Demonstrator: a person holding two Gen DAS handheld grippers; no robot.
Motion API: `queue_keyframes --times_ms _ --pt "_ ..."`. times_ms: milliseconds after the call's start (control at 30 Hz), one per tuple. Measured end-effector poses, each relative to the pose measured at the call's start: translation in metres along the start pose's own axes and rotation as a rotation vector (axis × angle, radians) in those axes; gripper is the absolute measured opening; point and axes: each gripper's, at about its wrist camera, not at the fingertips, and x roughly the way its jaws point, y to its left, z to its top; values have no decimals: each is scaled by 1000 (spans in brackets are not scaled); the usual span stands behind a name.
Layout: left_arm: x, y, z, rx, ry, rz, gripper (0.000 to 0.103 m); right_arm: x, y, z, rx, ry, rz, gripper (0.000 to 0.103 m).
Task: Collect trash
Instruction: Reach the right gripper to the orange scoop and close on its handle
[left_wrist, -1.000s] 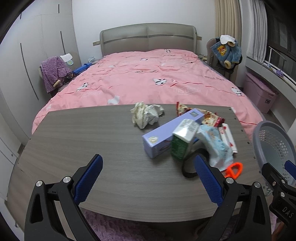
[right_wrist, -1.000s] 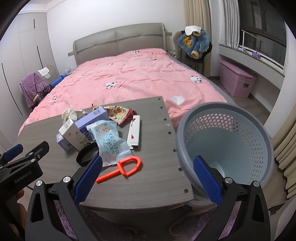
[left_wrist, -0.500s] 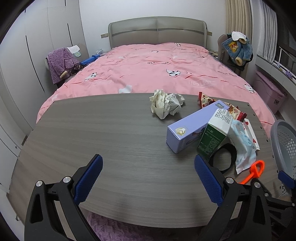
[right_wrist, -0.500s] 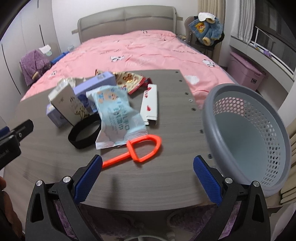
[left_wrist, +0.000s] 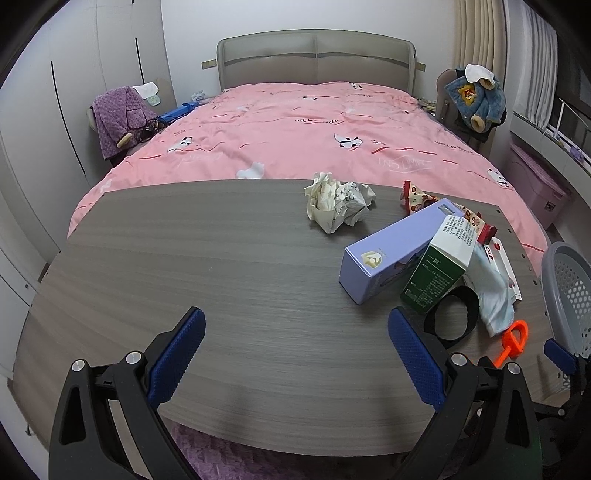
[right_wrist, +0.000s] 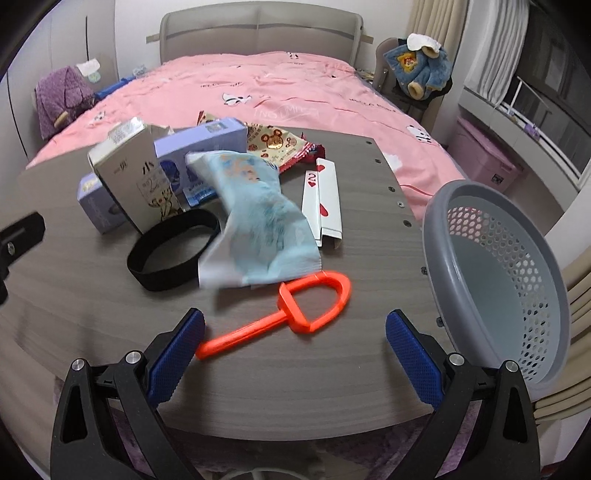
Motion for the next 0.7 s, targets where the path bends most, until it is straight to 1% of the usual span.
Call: queue_keyframes --times_ms 233,400,567,700 --pt "-1 0 0 1 0 -4 95 -4 -19 -2 33 1 -17 97" --pt "-4 -4 -2 9 -2 -16 95 -6 -37 -10 57 7 -42 97" --pt "-7 -11 -4 17 -1 -31 95 -10 -50 -16 55 -6 -89 96" --pt "-9 -14 -4 20 -1 -46 95 -15 -56 -16 72 -33 -34 96"
